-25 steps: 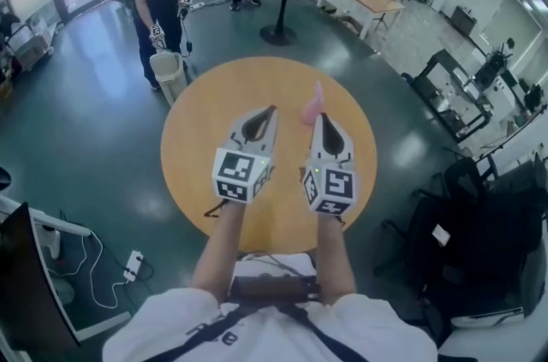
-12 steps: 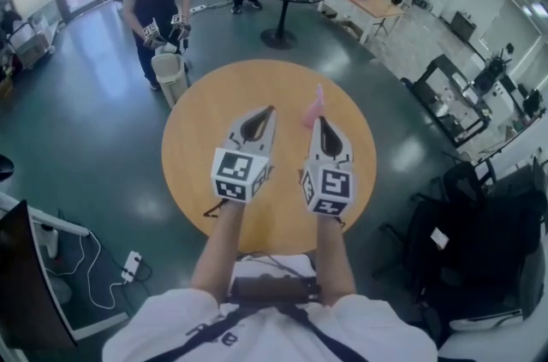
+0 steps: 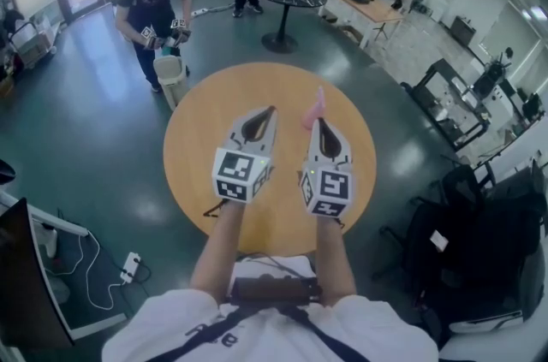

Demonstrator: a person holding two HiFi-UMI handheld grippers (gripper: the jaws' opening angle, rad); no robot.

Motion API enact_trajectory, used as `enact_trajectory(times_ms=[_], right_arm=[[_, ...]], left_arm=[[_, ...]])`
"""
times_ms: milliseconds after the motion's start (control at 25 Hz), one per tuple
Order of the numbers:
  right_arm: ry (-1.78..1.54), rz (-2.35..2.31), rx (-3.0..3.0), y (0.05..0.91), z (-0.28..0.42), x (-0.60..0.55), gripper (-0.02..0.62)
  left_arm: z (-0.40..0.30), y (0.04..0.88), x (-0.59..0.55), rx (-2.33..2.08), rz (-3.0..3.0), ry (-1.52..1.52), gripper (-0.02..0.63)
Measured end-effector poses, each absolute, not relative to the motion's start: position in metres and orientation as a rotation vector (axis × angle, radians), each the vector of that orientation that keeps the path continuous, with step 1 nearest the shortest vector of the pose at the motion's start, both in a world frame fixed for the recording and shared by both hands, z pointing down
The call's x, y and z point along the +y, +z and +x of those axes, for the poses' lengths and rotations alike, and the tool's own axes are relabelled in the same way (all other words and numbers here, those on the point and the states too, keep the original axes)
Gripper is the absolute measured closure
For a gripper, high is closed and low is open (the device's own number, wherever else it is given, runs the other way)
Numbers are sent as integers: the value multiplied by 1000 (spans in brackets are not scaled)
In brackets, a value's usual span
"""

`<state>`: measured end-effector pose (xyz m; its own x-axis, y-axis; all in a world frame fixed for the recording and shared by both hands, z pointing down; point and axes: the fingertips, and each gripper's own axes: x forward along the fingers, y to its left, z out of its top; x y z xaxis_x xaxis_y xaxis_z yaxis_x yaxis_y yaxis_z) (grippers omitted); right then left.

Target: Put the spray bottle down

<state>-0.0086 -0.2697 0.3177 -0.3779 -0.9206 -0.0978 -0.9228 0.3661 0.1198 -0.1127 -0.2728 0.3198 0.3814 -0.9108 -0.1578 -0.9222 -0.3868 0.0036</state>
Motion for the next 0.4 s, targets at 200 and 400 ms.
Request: enact_trajectory(times_ms=[200,400], right_arm=[[252,-1723,2603,320,-14,-267,582],[251,-1731,2619,325,-19,-262,581]], left_arm=[[-117,321,-272,1705,-2532,207,595],[-121,323,-268,1719,-2535,201,595]])
